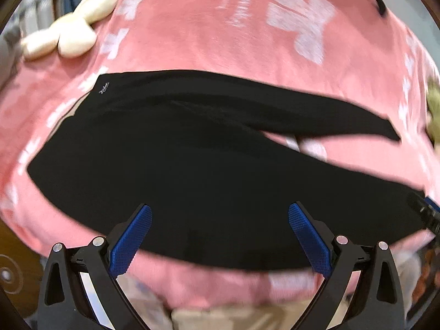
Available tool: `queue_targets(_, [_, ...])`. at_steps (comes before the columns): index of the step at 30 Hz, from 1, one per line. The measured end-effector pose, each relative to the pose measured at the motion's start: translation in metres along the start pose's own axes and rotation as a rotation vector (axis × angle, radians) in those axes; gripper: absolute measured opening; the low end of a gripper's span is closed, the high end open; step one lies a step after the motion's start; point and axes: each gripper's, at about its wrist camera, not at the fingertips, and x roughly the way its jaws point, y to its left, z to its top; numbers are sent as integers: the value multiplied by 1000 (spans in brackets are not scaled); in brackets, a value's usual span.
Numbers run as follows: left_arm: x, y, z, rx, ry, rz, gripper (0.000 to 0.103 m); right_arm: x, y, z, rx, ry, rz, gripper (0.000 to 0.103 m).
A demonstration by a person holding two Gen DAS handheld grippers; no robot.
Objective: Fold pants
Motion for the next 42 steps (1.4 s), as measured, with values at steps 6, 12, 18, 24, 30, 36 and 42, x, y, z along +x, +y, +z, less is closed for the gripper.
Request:
queue_targets(6, [40,52,73,-78,-73,57,98,87,-92,99,-17,8,-118,98])
queue_targets(12, [103,135,178,-151,-90,187,98,189,-148,193,-38,47,-134,98])
queue_targets(18, [173,229,256,-226,-22,336,97,256,-171,228,50,106,-99,98])
queue_targets(24, [239,289,272,-367,121,262,85,263,-150,225,-13,79,-164,76])
queue_targets(30, [218,284,273,-288,100,260,24,214,-126,219,-16,17,-62,16])
queue_targets(36, [104,271,259,-246,-27,151,16,107,-123,210,-22,-133,22,9])
queue_targets(42, [-4,251,196,-204,-25,57,17,27,-172,164,-13,-145,-22,3])
